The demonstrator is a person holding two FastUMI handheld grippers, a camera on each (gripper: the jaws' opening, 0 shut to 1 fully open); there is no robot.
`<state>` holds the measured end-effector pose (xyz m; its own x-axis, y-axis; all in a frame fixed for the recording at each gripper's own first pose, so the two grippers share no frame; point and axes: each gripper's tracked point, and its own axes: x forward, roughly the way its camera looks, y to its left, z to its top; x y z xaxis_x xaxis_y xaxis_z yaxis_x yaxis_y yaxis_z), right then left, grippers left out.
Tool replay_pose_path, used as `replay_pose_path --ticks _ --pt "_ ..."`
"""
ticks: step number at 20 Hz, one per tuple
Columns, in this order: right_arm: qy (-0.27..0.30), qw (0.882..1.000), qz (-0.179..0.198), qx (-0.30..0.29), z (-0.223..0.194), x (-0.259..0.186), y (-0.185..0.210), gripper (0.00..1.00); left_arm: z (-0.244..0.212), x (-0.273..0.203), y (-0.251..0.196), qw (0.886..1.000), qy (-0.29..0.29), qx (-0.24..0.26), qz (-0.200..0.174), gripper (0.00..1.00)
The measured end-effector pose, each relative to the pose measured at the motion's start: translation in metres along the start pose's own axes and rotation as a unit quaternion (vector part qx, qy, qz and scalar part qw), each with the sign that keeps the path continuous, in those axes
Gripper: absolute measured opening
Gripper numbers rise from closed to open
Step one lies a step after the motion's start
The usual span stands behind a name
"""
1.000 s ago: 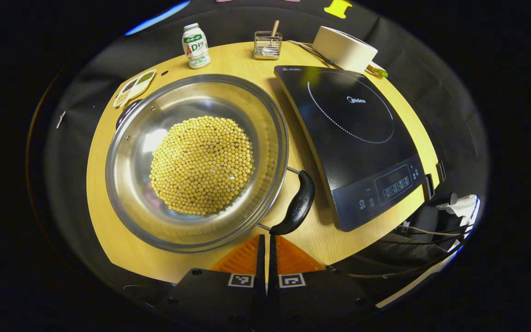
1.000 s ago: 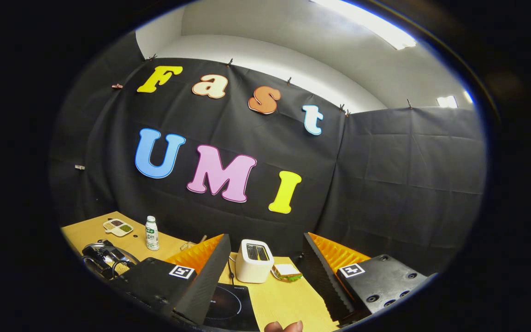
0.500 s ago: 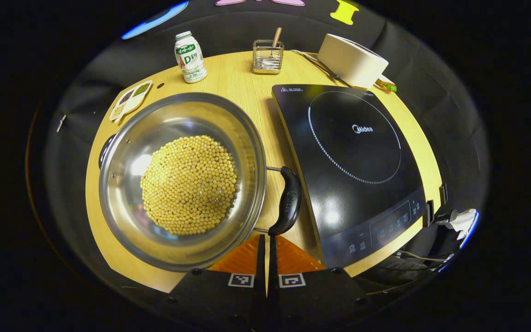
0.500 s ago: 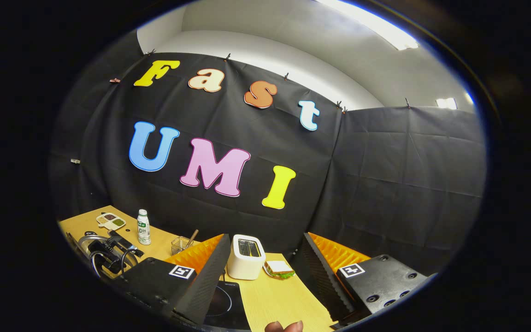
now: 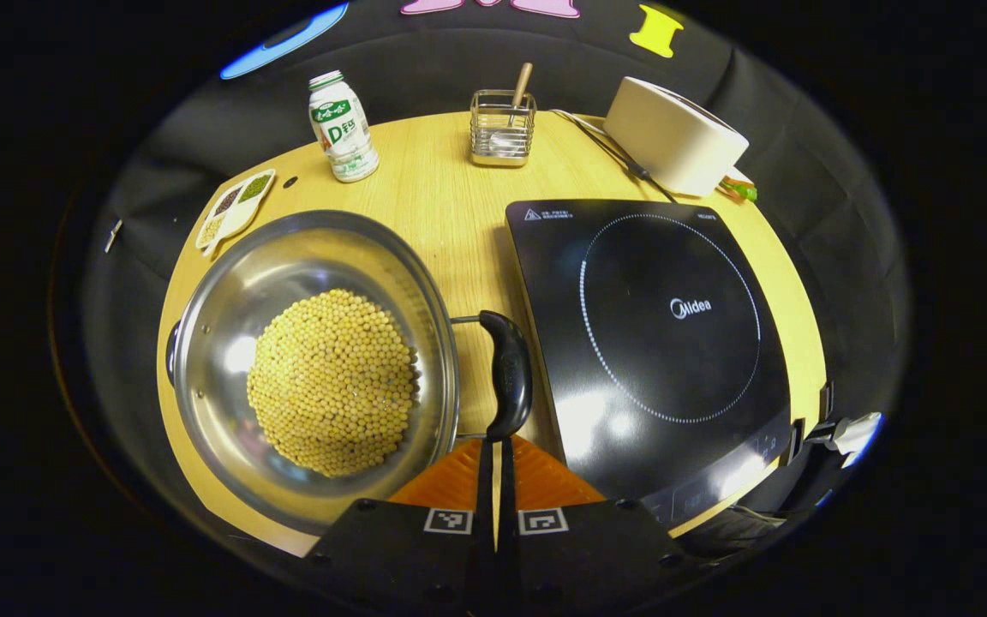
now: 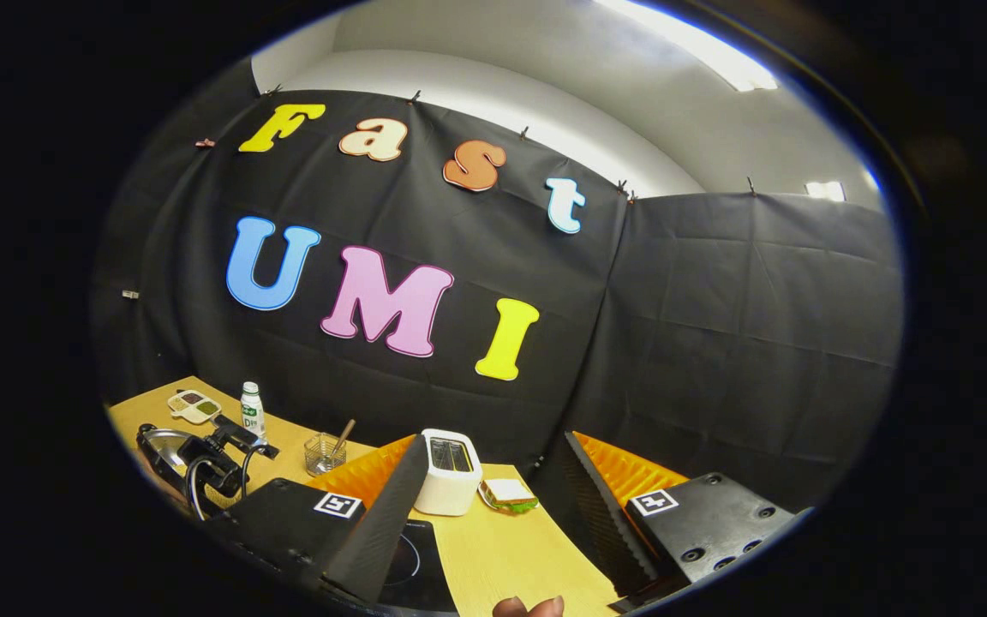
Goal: First push the handle of the pot to place it horizontally, then grasp the pot with both hands and set it on the induction cooktop.
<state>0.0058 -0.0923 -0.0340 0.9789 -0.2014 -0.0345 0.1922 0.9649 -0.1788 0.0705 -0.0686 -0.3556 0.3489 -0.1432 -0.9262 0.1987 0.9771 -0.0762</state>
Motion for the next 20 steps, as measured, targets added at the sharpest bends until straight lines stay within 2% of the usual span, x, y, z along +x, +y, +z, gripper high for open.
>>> replay_pose_path --ticks 5,11,14,17,18,20 --pt "0.008 1.0 -0.006 -0.005 -0.006 0.005 0.003 0.97 0.022 0.013 0.0 1.0 -0.005 -0.007 -0.004 0.05" --pt "0.015 1.0 -0.004 -0.01 -0.009 0.014 0.011 0.97 0.022 0.008 -0.003 0.999 -0.022 -0.013 -0.026 0.05" --pt "0.027 1.0 0.012 -0.007 -0.016 0.019 0.025 0.98 0.023 -0.011 -0.003 0.997 -0.06 -0.006 -0.045 0.05" --pt "0.029 0.999 0.026 -0.006 -0.016 0.024 0.042 0.98 0.032 -0.038 0.008 0.992 -0.117 0.02 -0.04 0.07" --pt "0.028 0.999 0.033 -0.005 -0.015 0.024 0.048 0.98 0.035 -0.049 0.012 0.989 -0.138 0.026 -0.038 0.11" --pt "0.027 0.999 0.046 -0.006 -0.015 0.026 0.061 0.98 0.044 -0.071 0.02 0.983 -0.179 0.028 -0.038 0.42"
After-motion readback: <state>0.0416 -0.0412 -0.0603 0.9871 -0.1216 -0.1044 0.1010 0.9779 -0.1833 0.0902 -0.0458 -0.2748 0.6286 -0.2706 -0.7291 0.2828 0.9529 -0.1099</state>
